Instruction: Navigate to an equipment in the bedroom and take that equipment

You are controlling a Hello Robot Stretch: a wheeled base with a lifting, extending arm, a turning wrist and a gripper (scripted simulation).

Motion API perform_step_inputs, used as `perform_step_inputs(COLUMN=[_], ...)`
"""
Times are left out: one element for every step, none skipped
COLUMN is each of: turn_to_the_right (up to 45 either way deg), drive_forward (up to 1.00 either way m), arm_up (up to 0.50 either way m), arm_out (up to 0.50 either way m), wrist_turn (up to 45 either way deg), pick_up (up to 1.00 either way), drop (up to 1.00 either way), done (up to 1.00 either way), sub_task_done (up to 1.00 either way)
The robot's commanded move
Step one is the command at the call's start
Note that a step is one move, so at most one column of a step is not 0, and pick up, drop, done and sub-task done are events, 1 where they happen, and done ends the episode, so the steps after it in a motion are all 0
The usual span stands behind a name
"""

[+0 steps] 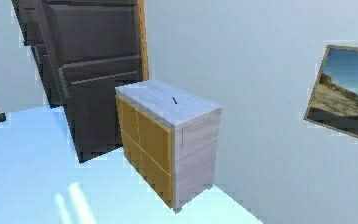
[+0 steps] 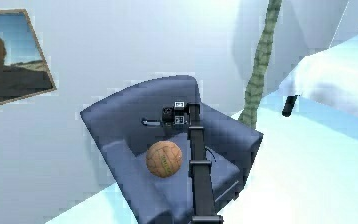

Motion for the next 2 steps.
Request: perform_step_inputs(turn_to_the_right=[0.0, 0.0], drive_forward=[0.0, 0.0], arm_up=[-0.3, 0.0], arm_out=[0.0, 0.0], wrist_turn=[0.0, 0.0], pick_up=[0.0, 1.0], drop=[0.0, 0.0], done=[0.0, 0.0], sub_task_done=[0.0, 0.0])
